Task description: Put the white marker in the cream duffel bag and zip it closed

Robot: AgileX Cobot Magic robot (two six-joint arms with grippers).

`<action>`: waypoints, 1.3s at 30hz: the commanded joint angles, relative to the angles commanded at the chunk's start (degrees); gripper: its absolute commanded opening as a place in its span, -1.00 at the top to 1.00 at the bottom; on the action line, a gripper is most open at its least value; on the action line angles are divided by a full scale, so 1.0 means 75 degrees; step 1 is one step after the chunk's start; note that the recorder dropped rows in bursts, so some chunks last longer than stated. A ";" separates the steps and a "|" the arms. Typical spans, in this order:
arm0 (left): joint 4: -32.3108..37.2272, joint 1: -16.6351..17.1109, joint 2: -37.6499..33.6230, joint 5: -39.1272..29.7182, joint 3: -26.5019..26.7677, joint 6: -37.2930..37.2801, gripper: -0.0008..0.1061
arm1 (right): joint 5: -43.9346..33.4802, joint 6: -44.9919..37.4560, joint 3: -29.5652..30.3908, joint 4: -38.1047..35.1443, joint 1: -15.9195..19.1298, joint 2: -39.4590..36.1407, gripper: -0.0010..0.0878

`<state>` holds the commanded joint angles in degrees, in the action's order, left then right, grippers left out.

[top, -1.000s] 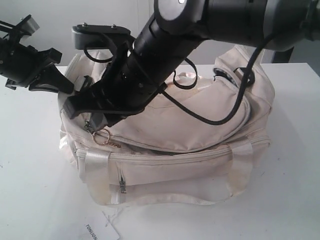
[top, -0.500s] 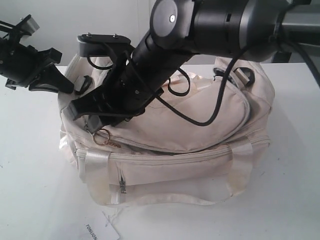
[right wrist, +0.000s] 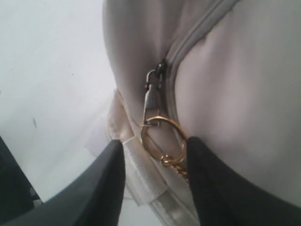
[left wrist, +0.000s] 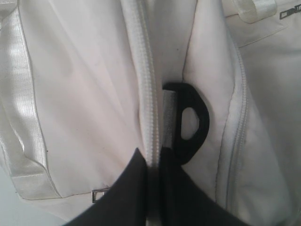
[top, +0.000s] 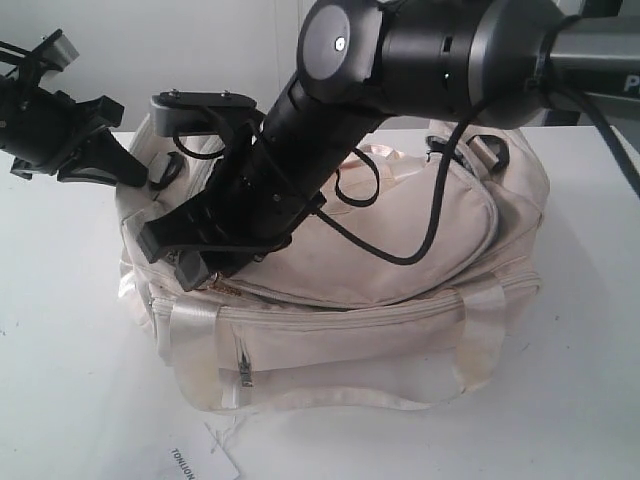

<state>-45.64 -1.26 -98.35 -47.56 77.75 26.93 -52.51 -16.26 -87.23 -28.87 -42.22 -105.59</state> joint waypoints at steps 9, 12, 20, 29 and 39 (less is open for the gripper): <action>0.0000 0.0000 0.0000 0.0000 0.0000 0.0000 0.99 | 0.0443 -0.0016 0.0000 -0.0122 0.0000 0.0000 0.05; 0.0000 0.0000 0.0000 0.0000 0.0000 0.0000 0.99 | 0.0665 -0.0016 -0.0015 -0.0122 0.0000 0.0029 0.05; 0.0000 0.0000 0.0000 0.0000 0.0000 0.0000 0.99 | 0.0920 -0.0254 -0.0044 -0.0192 0.0056 0.0200 0.05; 0.0000 0.0000 0.0000 -0.0013 0.0000 0.0000 0.99 | -0.0510 -0.2107 -0.0193 -0.2722 0.1152 0.0033 0.05; 0.0000 0.0000 0.0000 -0.0060 0.0000 0.0000 0.99 | -0.0788 -0.3483 -0.0193 -0.3461 0.1193 -0.0546 0.05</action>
<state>-45.64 -1.26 -98.35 -48.01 77.75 26.93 -58.42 -42.38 -88.67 -54.83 -33.27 -109.68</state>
